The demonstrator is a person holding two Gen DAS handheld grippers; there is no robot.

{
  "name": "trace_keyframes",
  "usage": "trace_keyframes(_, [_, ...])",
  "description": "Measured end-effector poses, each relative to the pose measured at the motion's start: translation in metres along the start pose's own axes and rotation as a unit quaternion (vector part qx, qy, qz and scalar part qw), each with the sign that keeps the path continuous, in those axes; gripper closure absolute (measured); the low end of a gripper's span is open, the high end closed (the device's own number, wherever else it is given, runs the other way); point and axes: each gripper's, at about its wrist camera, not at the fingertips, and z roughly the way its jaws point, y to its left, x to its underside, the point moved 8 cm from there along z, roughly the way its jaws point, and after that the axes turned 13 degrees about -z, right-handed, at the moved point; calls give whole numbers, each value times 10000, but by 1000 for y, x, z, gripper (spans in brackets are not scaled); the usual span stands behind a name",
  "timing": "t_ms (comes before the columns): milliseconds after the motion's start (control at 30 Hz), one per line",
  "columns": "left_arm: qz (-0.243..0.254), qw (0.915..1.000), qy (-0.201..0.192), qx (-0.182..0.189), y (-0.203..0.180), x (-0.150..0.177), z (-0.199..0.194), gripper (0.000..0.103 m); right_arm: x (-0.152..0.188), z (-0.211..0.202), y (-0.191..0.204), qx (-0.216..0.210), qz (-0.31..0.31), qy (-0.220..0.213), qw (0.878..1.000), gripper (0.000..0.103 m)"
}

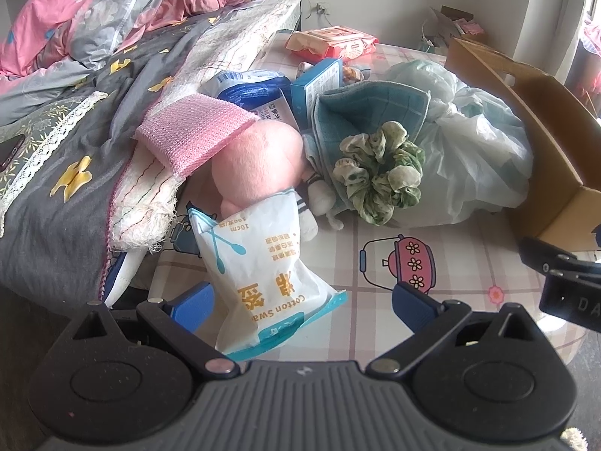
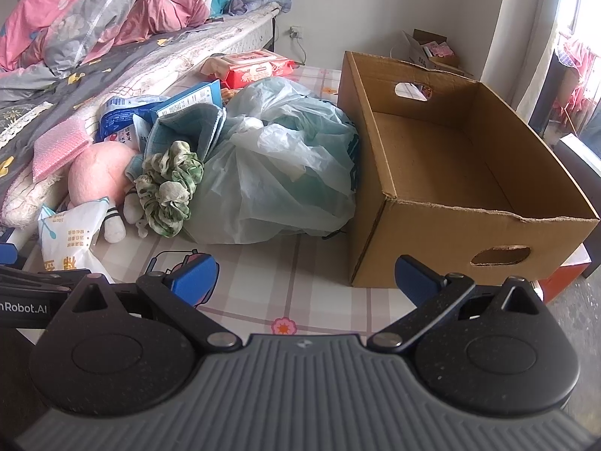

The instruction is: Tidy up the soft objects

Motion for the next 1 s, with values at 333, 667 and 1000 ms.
trace_keyframes(333, [-286, 9960, -696, -473, 50, -40, -9, 1, -51, 4, 16, -456, -222, -673, 9964, 1])
trace_keyframes(667, [-697, 9902, -1190, -224, 93, -97, 3, 2, -169, 22, 91, -2349, -539, -1656, 9563, 1])
trace_keyframes(1000, [-1045, 9914, -606, 501, 100, -118, 45, 25, -210, 105, 185, -3889, -452, -456, 9190, 27])
